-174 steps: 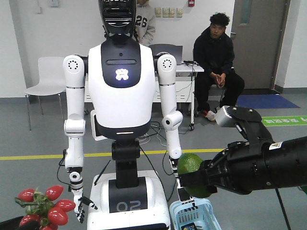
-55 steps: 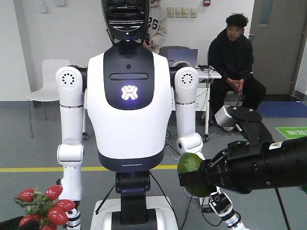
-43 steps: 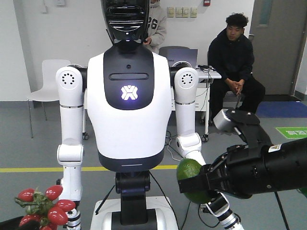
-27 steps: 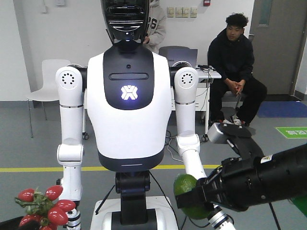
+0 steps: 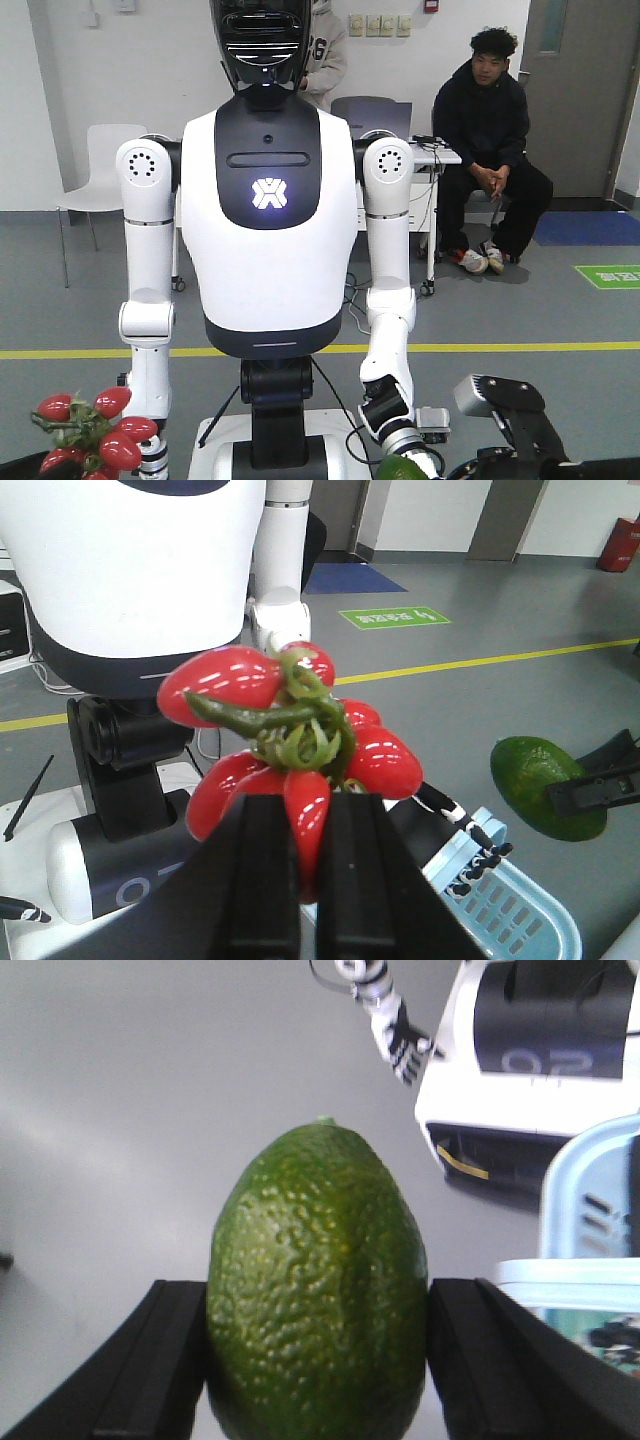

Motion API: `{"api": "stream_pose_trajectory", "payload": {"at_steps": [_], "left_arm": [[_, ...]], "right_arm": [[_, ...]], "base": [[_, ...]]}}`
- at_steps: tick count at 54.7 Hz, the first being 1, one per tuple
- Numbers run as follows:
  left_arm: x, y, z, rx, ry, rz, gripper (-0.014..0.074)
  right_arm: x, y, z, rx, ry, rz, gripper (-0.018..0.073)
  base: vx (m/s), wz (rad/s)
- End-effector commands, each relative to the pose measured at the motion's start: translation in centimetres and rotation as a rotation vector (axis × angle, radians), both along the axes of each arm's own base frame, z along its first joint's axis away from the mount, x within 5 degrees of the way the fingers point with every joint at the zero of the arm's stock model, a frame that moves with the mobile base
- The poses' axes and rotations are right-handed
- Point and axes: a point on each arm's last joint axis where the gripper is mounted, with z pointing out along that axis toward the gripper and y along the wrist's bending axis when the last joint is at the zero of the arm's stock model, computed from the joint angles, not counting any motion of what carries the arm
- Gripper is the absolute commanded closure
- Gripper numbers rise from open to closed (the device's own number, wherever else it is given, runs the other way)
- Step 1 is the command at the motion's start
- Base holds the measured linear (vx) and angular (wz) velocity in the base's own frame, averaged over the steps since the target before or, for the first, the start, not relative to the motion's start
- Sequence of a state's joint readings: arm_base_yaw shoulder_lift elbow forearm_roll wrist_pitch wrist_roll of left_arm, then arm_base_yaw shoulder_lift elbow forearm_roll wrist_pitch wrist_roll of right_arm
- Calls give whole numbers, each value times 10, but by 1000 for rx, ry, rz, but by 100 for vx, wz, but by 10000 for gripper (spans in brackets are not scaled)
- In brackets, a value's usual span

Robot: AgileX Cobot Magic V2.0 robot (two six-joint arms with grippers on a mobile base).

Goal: Pick snacks and fruit into basket
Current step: 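Move both held items over the light-blue basket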

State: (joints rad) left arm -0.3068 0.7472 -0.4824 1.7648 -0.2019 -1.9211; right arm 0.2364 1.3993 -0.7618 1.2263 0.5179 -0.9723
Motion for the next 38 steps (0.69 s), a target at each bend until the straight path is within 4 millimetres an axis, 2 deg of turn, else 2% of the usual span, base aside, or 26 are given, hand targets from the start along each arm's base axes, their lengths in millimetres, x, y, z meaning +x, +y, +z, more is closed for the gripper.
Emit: {"api": "stream_pose_trajectory", "payload": {"at_steps": [1, 10, 17, 38], "left_arm": [[0, 1, 11, 37, -57, 10, 594], [0, 1, 11, 37, -57, 10, 594], [0, 1, 11, 37, -57, 10, 594], [0, 1, 11, 37, -57, 10, 594]], "right_arm": [[-7, -2, 19, 61, -124, -30, 569], [-24, -6, 11, 95, -187, -36, 569], [-31, -7, 1, 117, -180, -41, 569], [-33, -3, 3, 140, -195, 11, 569]], "base": [[0, 0], [0, 0], [0, 0], [0, 0]]}}
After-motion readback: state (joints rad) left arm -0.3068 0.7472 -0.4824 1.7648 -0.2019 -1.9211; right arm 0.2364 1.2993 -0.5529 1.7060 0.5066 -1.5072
